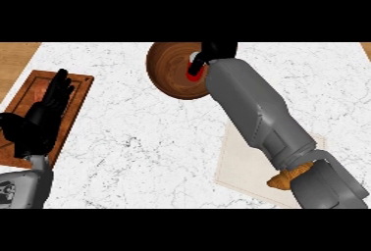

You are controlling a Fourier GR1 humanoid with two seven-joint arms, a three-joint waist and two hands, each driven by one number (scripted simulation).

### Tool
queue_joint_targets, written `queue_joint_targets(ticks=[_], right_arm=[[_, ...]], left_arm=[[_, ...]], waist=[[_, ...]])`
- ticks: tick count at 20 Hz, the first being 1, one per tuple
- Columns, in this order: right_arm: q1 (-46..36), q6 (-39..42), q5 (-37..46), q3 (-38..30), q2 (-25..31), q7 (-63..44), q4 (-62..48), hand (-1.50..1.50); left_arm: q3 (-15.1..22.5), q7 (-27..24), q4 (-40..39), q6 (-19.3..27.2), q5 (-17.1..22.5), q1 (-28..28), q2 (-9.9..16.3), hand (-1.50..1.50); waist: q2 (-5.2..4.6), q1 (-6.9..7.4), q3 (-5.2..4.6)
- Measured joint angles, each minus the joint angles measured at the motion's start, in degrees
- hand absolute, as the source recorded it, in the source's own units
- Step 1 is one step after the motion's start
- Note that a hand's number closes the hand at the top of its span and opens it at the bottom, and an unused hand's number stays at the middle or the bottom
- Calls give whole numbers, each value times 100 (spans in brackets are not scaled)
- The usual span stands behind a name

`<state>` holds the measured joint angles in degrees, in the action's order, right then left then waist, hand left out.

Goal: Pick the can from the placemat and place it in the bowl

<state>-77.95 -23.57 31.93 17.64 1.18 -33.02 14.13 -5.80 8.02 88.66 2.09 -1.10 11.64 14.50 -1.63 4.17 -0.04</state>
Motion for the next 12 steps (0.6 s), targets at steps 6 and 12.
queue_joint_targets(ticks=[6, 12], right_arm=[[242, -86, -577, -650, 106, 1111, 54, -150], [583, -900, -1591, -1748, 149, 2261, 875, -150]], left_arm=[[-24, -43, -20, -10, -8, -40, 3, 0], [-49, 9, -41, 77, -49, -45, -30, 0]], waist=[[-8, -21, 8], [30, -159, 22]])
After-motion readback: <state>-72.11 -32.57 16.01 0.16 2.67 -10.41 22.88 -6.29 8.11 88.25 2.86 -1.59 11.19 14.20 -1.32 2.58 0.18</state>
